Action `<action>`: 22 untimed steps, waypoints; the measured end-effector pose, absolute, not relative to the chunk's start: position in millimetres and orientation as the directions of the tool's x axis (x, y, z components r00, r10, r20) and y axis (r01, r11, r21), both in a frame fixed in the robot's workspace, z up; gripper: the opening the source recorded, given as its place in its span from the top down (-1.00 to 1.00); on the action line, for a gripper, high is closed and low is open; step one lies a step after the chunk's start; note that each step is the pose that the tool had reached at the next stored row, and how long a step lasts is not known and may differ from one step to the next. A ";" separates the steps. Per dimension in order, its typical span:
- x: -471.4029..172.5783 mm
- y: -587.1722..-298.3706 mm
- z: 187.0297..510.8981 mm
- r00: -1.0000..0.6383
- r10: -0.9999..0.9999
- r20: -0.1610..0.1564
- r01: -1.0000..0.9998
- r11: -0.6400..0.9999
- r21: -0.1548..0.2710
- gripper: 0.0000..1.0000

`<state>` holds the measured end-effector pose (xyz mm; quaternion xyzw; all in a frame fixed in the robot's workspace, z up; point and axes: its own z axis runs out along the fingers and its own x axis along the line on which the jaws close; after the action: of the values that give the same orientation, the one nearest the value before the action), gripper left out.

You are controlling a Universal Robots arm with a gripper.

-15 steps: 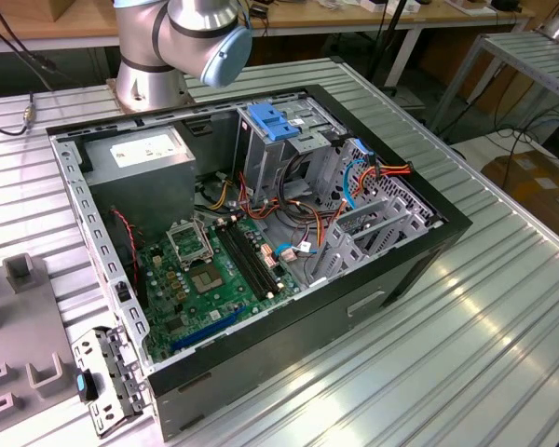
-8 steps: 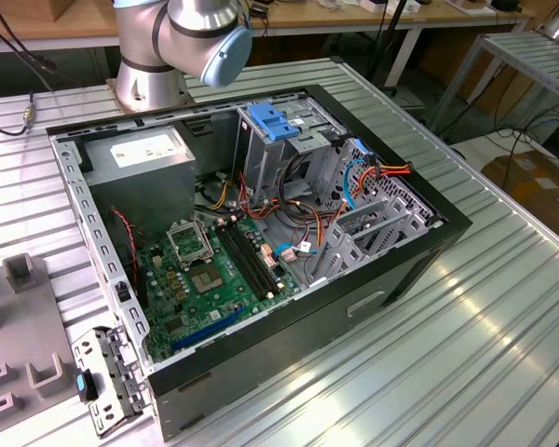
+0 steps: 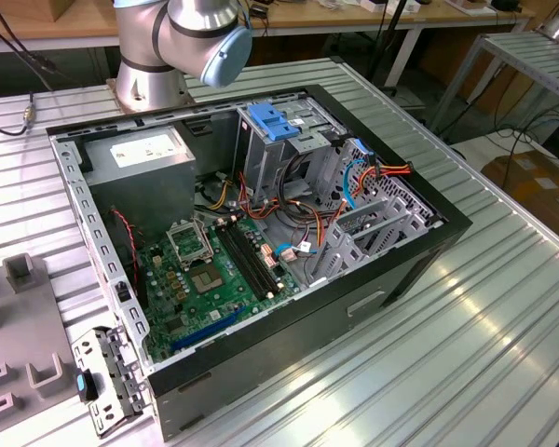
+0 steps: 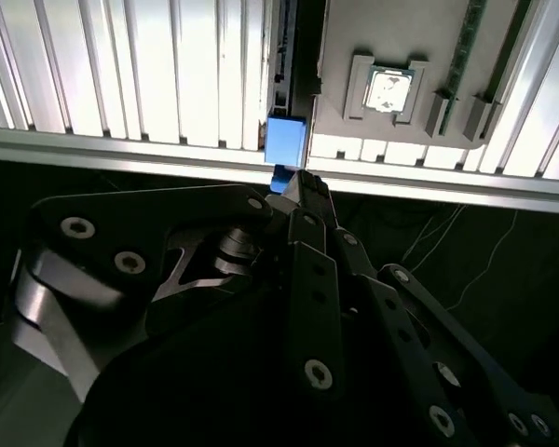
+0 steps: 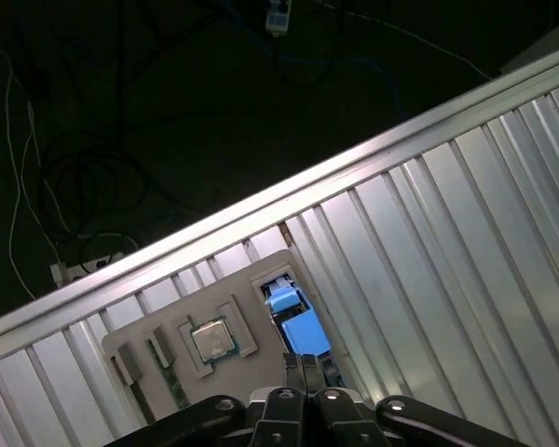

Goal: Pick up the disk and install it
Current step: 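Pick up the disk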

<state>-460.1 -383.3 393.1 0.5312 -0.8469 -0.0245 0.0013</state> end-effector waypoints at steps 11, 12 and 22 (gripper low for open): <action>-460.0 -383.3 393.2 -0.384 -0.923 -0.024 -0.923 0.383 0.043 0.79; -460.0 -383.3 393.2 -0.381 -0.924 -0.024 -0.924 0.380 0.043 0.79; -459.8 -383.0 391.1 -0.163 -0.986 -0.025 -0.986 0.162 0.035 0.79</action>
<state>-459.8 -383.0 391.1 0.6469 -0.7622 -0.0216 0.0020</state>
